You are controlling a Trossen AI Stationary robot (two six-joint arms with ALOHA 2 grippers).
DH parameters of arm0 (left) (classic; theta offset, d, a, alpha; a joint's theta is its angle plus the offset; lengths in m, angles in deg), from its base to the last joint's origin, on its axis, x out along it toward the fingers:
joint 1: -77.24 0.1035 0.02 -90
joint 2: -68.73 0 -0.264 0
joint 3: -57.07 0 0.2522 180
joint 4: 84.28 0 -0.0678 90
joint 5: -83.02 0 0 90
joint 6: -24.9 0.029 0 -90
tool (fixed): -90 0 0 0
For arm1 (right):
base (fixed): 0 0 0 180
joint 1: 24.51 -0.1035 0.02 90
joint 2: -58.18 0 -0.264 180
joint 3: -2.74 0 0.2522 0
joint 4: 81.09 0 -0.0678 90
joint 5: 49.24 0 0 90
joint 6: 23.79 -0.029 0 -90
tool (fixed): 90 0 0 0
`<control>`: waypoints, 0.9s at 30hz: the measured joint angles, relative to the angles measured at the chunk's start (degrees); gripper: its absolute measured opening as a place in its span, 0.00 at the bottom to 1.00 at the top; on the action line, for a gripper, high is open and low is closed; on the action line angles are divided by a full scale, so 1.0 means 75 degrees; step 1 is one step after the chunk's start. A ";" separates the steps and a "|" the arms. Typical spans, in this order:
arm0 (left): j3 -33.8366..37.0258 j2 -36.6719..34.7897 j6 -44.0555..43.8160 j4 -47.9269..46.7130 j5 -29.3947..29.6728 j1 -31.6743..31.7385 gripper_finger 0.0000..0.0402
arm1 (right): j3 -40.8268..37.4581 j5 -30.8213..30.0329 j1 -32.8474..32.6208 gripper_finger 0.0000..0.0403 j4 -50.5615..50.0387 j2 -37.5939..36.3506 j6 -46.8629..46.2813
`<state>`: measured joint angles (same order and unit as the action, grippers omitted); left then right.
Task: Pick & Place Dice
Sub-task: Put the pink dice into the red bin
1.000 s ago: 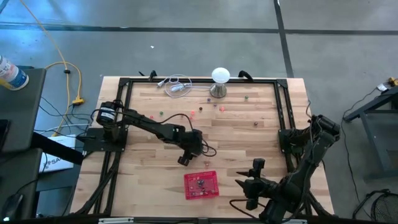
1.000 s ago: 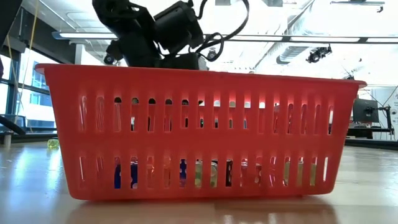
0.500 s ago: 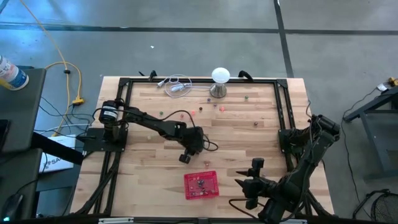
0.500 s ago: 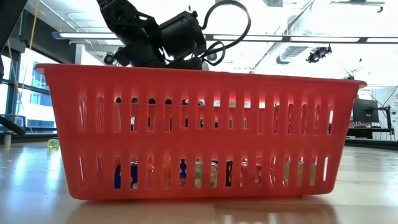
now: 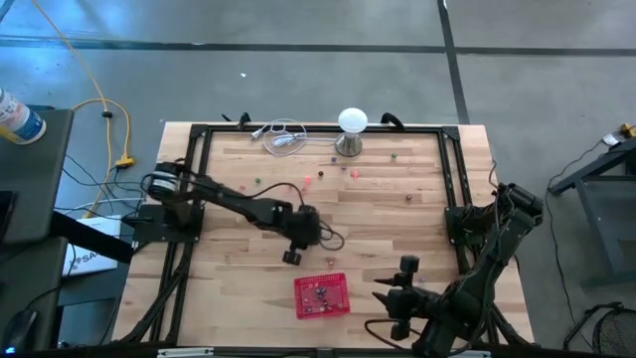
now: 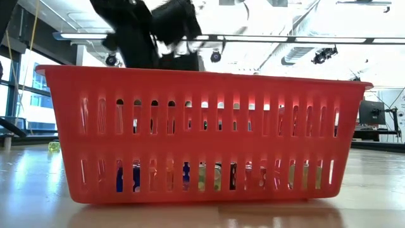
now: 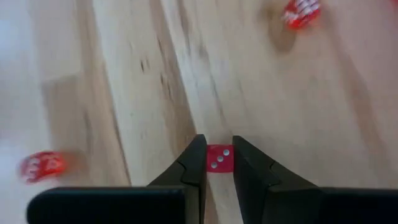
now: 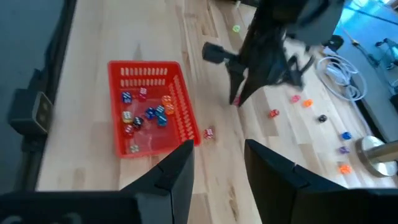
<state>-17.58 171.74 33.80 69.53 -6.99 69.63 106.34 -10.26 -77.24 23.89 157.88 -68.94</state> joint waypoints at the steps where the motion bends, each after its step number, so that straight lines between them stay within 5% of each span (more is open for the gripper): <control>1: -0.0009 -0.0225 -0.0077 0.0015 0.0161 -0.0160 0.11 | 0.0000 0.0008 0.0000 0.33 0.0095 0.0000 -0.0002; 9: -0.0045 -0.1667 -0.1822 0.0722 0.1201 -0.1998 0.11 | 0.0000 0.0086 -0.0167 0.33 0.0982 0.0000 -0.0018; 17: -0.0052 -0.1118 -0.2820 0.2159 0.2320 -0.3579 0.11 | 0.0003 0.0252 -0.0467 0.33 0.2254 0.0073 0.0013; 22: -0.0060 -0.0891 -0.4213 0.2304 0.2848 -0.3675 0.11 | 0.0000 0.0319 -0.0414 0.33 0.2810 0.0230 0.0626; 27: -0.0065 -0.0604 -0.4449 0.2254 0.2659 -0.3529 0.26 | 0.0000 0.0722 -0.0106 0.33 0.3208 0.0256 0.1157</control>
<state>-18.07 167.21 0.43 86.43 12.95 43.17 106.34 -4.84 -78.04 47.95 159.80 -60.27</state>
